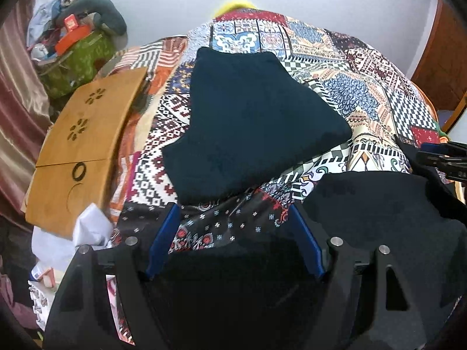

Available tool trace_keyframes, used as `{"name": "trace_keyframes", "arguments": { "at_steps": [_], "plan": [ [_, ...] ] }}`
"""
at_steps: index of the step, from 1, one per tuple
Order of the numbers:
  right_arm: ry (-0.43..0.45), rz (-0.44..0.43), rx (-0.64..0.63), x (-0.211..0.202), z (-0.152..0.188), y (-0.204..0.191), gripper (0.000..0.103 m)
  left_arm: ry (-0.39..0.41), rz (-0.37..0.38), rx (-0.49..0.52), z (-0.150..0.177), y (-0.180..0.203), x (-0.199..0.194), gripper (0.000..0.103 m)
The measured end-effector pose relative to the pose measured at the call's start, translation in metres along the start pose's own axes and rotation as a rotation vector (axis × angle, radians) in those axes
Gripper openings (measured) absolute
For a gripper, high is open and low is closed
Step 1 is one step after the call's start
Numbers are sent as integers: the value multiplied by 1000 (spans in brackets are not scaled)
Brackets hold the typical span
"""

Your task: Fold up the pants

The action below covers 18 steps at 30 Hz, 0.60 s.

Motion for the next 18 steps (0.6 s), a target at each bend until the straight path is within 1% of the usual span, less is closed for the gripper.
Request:
{"name": "trace_keyframes", "arguments": {
  "at_steps": [3, 5, 6, 8, 9, 10, 11, 12, 14, 18],
  "plan": [
    [-42, -12, -3, 19, -1, 2, 51, -18, 7, 15, -1, 5, 11, 76],
    [-48, -61, 25, 26, -1, 8, 51, -29, 10, 25, 0, 8, 16, 76],
    [-45, -89, 58, 27, -1, 14, 49, -34, 12, 31, 1, 9, 18, 76],
    [-36, -108, 90, 26, 1, 20, 30, -40, 14, 40, 3, 13, 21, 76],
    [-34, -114, 91, 26, 3, 22, 25, -42, 15, 41, 3, 14, 22, 76],
    [-36, -114, 92, 26, 4, 23, 17, -43, 17, 41, 4, 16, 22, 76],
    [-37, -115, 95, 27, 5, 23, 13, -44, 19, 39, 4, 17, 21, 76],
    [-37, -116, 99, 27, 5, 24, 11, -44, 19, 39, 4, 18, 20, 76],
    [-35, -101, 89, 26, 6, 23, 5, -38, 18, 40, 5, 21, 14, 76],
    [-25, -72, 81, 12, 8, 24, 4, -28, 22, 55, 7, 29, -4, 76]
  ]
}}
Point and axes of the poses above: each gripper's, at about its wrist camera, not at the fingertips, and x roughly the way its jaws point, y to its right, z to its underside, the point moved 1 cm from there along x, roughly the way its jaws point, and after that the axes turned 2 degrees about -x, right-handed, at the moved point
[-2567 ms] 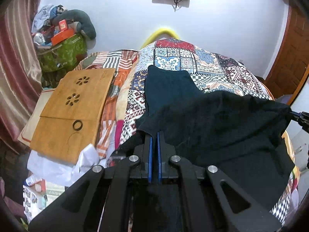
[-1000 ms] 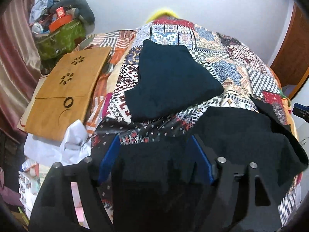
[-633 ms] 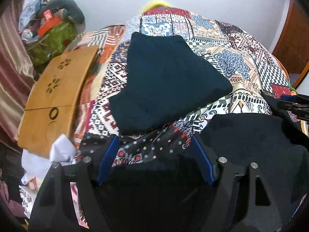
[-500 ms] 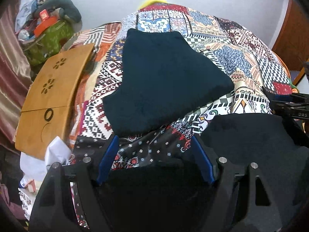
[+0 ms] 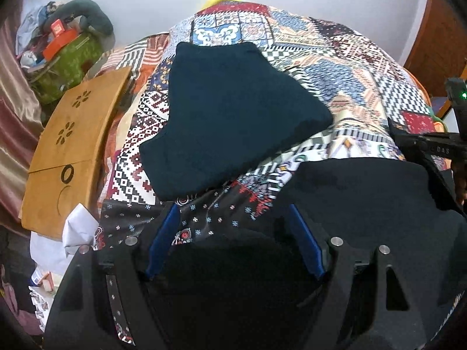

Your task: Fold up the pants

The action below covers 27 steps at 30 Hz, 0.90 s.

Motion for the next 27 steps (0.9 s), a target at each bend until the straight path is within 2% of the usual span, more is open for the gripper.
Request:
{"name": "trace_keyframes", "arguments": {
  "at_steps": [3, 9, 14, 17, 22, 27],
  "plan": [
    [62, 24, 13, -26, -2, 5, 4, 8, -6, 28, 2, 8, -15, 76],
    [213, 56, 63, -118, 12, 28, 4, 25, 34, 84, 6, 41, -47, 83],
    [320, 103, 87, -179, 26, 44, 4, 26, 83, 151, 8, 88, -62, 87],
    [378, 128, 99, -217, 46, 54, 4, -2, 126, 205, 8, 124, -63, 88],
    [397, 184, 110, -244, 85, 66, 4, -49, 174, 295, 19, 178, -56, 88],
    [343, 191, 169, -234, 132, 85, 4, -92, 204, 372, 37, 218, -47, 88]
  ]
}}
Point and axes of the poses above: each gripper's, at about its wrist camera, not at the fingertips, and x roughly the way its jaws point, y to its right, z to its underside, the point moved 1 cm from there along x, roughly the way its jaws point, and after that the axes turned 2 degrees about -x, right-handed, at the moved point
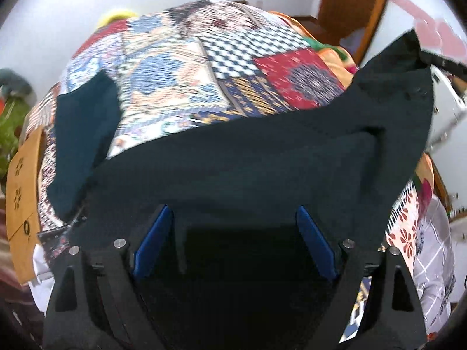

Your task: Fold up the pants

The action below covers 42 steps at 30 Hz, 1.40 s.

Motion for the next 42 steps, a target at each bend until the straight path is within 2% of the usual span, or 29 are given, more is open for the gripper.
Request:
{"name": "trace_keyframes", "arguments": {
  "at_steps": [6, 10, 13, 15, 17, 19, 20, 25, 27, 31, 37, 39, 42],
  "plan": [
    [-170, 52, 68, 31, 68, 28, 5, -27, 18, 23, 6, 20, 11, 88],
    [-239, 96, 43, 36, 81, 30, 6, -20, 39, -3, 10, 16, 6, 88],
    [-222, 128, 29, 28, 70, 25, 8, 17, 41, -40, 11, 4, -10, 88],
    [-196, 152, 1, 19, 63, 17, 13, 52, 43, -75, 11, -10, -24, 88],
    [-148, 152, -18, 9, 51, 8, 32, 91, 35, -114, 13, -29, -40, 88],
    [-76, 143, -34, -3, 36, -6, 44, 135, 8, -155, 17, -53, -58, 88],
    [-45, 139, -45, -8, 31, -13, 44, 151, -5, -171, 19, -63, -65, 88],
    [4, 76, -152, 2, -4, -63, 44, 210, -107, -294, 43, -142, -95, 91],
    [4, 47, -193, 16, -14, -84, 44, 210, -157, -364, 58, -181, -99, 91],
    [-14, -42, -278, 58, -31, -138, 44, 180, -209, -474, 91, -241, -96, 92],
    [-93, -174, -406, 131, -39, -216, 44, 89, -187, -598, 129, -295, -51, 91],
    [-126, -199, -441, 153, -39, -237, 44, 60, -180, -612, 136, -301, -35, 91],
    [-191, -248, -485, 187, -36, -265, 44, 19, -123, -635, 142, -307, -7, 91]
  ]
}}
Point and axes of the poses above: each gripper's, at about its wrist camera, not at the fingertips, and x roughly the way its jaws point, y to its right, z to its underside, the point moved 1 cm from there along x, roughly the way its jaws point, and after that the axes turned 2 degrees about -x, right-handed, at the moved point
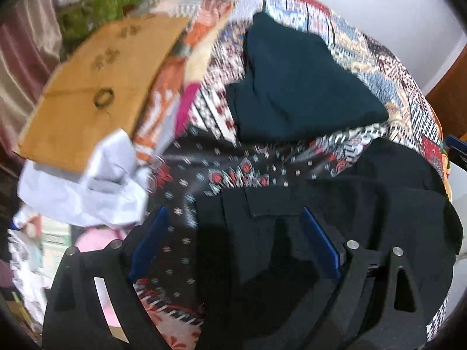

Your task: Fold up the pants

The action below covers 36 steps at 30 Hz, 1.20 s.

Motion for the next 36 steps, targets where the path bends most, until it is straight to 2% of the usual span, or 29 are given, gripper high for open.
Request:
{"name": "trace_keyframes", "arguments": {
  "at_steps": [2, 4, 8, 9, 10, 11, 12, 14, 15, 16, 19, 23, 24, 27, 29, 30, 31, 32, 33, 34, 36],
  "plan": [
    [-38, -23, -29, 23, -9, -9, 44, -23, 24, 11, 2, 3, 15, 90],
    [-76, -43, -61, 45, -15, -18, 44, -39, 34, 24, 3, 8, 27, 78],
    [-136, -82, -112, 74, -24, -31, 44, -20, 43, 25, 5, 12, 31, 63],
    [-157, -89, -123, 81, -26, -35, 43, -9, 31, 27, 5, 13, 30, 54],
    [-177, -106, -130, 88, -27, -38, 34, 2, 24, 30, 6, 14, 28, 42],
    [-186, -118, -135, 90, -28, -40, 24, 8, 20, 29, 5, 15, 26, 38],
    [-193, -112, -145, 92, -28, -43, 21, 18, 17, 29, 6, 15, 23, 31],
    [-181, -112, -174, 93, -29, -48, 9, 44, -12, 17, 7, 13, 16, 25],
    [-173, -107, -186, 91, -29, -49, 7, 57, -38, 18, 7, 12, 14, 23],
    [-156, -106, -192, 89, -29, -50, 3, 71, -63, 17, 7, 11, 12, 23],
    [-113, -58, -184, 85, -32, -47, 2, 84, -105, 9, 6, 1, 9, 23],
    [-150, 47, -175, 93, -31, -38, 1, 44, -126, 40, 4, -2, 20, 24],
    [-168, 35, -169, 92, -30, -36, 1, 39, -123, 47, 3, -1, 17, 26],
    [-134, 28, -143, 64, -29, -33, 2, 29, -92, 42, 4, -1, -2, 30],
    [-105, 14, -124, 39, -28, -31, 10, 49, -92, 44, 9, -2, -21, 31],
    [-80, 12, -111, 21, -26, -30, 14, 55, -92, 44, 11, -2, -30, 37],
    [-63, 7, -104, 9, -23, -30, 25, 66, -84, 42, 16, -3, -43, 48],
    [-45, 2, -99, -2, -21, -30, 37, 76, -78, 40, 20, -4, -51, 54],
    [-22, -5, -94, -15, -16, -31, 40, 89, -74, 39, 25, -4, -61, 64],
    [3, -6, -92, -29, -10, -32, 42, 103, -71, 39, 32, -4, -71, 69],
    [26, -1, -93, -49, 2, -35, 42, 105, -57, 34, 46, -4, -85, 73]
  ]
}}
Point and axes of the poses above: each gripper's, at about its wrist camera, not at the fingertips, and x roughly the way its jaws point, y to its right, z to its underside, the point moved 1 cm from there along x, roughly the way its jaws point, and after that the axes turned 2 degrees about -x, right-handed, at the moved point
